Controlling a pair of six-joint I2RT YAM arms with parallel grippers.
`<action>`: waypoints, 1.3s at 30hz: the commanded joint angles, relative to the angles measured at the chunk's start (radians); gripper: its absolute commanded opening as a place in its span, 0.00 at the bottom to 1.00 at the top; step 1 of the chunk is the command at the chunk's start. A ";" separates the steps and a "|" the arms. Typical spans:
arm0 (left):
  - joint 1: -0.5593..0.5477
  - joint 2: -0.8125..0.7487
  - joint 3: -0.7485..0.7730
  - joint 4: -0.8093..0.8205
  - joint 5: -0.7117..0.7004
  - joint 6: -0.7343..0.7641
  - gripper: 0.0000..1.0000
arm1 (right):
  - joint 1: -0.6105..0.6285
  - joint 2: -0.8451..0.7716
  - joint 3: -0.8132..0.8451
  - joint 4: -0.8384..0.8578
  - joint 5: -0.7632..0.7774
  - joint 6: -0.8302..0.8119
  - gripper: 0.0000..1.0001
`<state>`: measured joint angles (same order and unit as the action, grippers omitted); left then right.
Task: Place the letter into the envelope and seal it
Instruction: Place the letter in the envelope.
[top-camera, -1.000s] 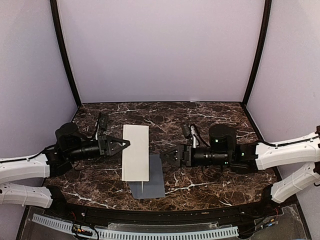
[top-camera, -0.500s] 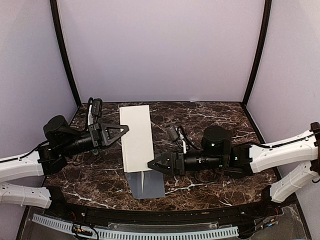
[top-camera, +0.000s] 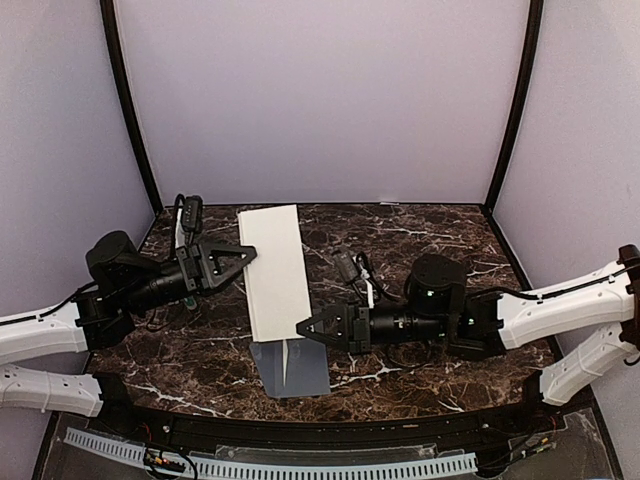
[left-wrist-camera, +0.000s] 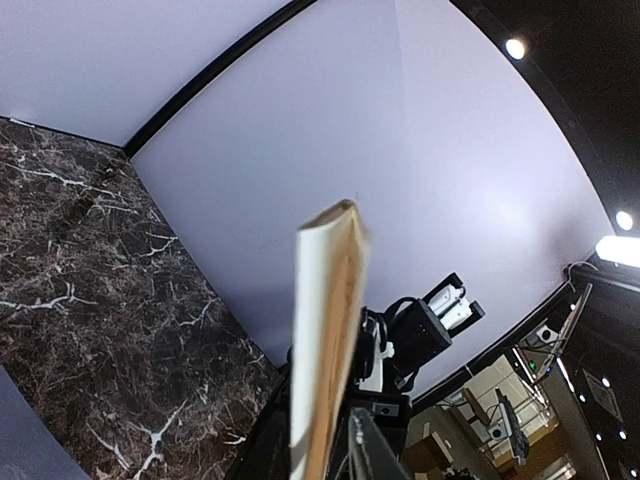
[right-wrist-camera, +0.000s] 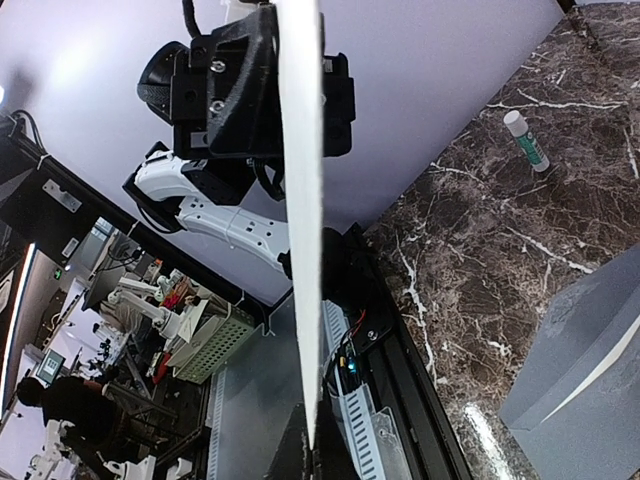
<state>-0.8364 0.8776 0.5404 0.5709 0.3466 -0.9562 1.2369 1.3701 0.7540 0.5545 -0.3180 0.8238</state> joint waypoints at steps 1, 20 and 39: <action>-0.006 -0.002 0.000 -0.009 0.012 -0.004 0.29 | 0.008 -0.035 -0.028 0.059 0.022 0.000 0.00; -0.056 0.068 0.004 -0.039 0.141 -0.051 0.04 | 0.008 -0.036 -0.033 0.013 0.049 0.010 0.00; -0.032 0.048 -0.100 -0.624 0.029 -0.134 0.00 | -0.001 -0.060 -0.103 -0.298 0.270 0.112 0.74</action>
<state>-0.8875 0.9066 0.4511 0.0895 0.3401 -1.0859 1.2369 1.2819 0.6361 0.3729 -0.1211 0.8948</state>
